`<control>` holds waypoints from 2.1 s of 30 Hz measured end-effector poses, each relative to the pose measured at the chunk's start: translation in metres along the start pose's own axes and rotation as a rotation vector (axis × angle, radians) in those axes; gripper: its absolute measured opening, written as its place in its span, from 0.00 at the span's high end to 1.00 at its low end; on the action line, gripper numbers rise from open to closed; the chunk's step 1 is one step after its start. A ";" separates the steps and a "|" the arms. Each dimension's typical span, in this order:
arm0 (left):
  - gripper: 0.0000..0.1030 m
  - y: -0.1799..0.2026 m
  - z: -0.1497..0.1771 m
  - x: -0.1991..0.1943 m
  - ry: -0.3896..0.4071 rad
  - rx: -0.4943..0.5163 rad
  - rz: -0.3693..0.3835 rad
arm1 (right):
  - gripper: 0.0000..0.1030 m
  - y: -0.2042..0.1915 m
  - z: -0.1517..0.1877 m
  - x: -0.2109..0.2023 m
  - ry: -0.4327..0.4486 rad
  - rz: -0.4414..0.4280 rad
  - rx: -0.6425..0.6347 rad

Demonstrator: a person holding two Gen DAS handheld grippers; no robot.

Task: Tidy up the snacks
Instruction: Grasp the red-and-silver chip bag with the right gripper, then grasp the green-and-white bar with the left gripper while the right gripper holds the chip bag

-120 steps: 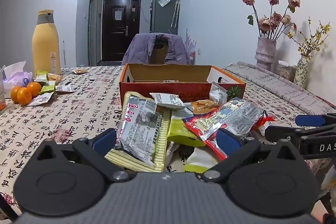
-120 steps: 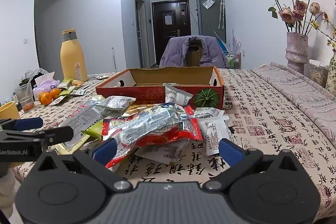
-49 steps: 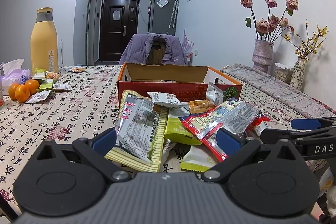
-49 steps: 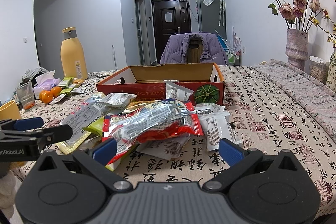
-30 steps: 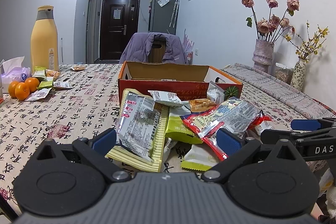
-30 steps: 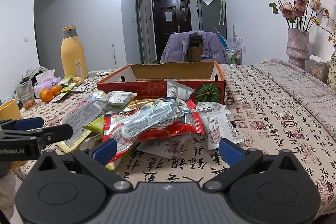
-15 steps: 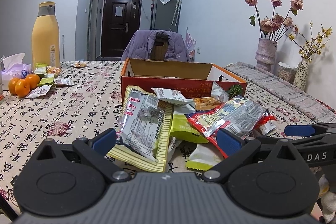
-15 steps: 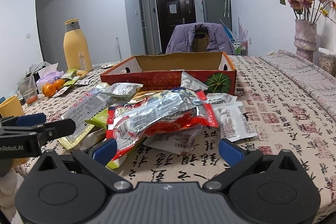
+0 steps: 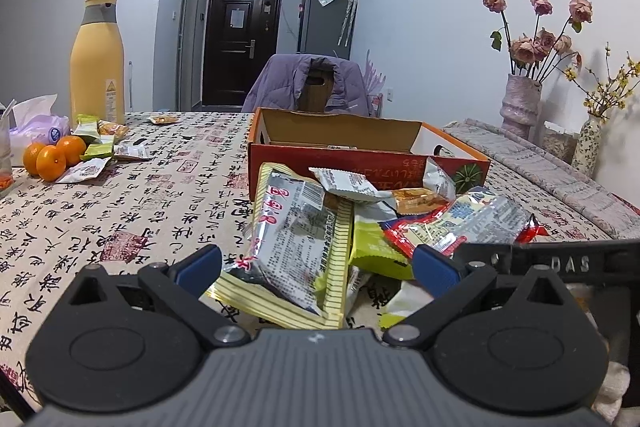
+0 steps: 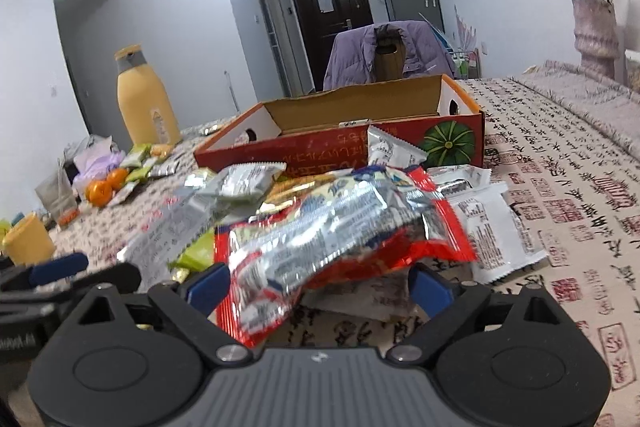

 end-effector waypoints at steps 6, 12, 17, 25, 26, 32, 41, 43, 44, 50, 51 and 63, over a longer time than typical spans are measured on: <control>0.00 -0.003 0.001 0.006 -0.011 -0.006 0.000 | 0.12 0.010 -0.013 0.015 0.001 -0.009 0.109; 0.00 -0.004 0.004 0.009 -0.020 -0.010 0.003 | 0.34 0.014 -0.017 0.021 -0.002 -0.022 0.133; 0.00 -0.005 0.003 0.009 -0.021 -0.013 0.000 | 0.49 0.013 -0.015 0.016 -0.023 -0.062 0.137; 0.00 -0.004 0.001 0.010 -0.026 -0.005 -0.009 | 0.75 0.012 -0.025 -0.012 0.031 -0.102 0.097; 0.00 -0.003 0.000 0.011 -0.028 -0.005 -0.008 | 0.76 0.013 -0.027 -0.015 0.041 -0.104 0.088; 0.00 0.003 -0.007 0.016 -0.043 0.012 -0.014 | 0.76 0.025 -0.036 -0.030 0.084 -0.093 0.054; 0.00 0.026 -0.021 0.037 -0.090 0.079 -0.006 | 0.76 0.054 -0.058 -0.047 0.149 -0.063 0.060; 0.00 0.033 -0.026 0.044 -0.099 0.107 -0.011 | 0.76 0.058 -0.061 -0.047 0.153 -0.059 0.058; 0.00 0.035 -0.027 0.047 -0.103 0.120 -0.012 | 0.76 0.060 -0.062 -0.046 0.153 -0.059 0.058; 0.13 0.047 -0.030 0.074 -0.158 0.178 -0.029 | 0.76 0.065 -0.066 -0.042 0.149 -0.067 0.052; 0.20 0.049 -0.029 0.079 -0.173 0.186 -0.027 | 0.76 0.066 -0.067 -0.042 0.148 -0.070 0.051; 0.50 0.061 -0.028 0.107 -0.244 0.214 0.019 | 0.76 0.069 -0.065 -0.033 0.124 -0.107 0.065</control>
Point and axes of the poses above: each gripper's, at about its wrist camera, not at the fingertips, and x roughly the way its jaws point, y to its right, z to its underside, the point moved 10 cm from there along x, roughly the way its jaws point, and after that the axes turned 14 degrees about x, right-handed, at the moved point
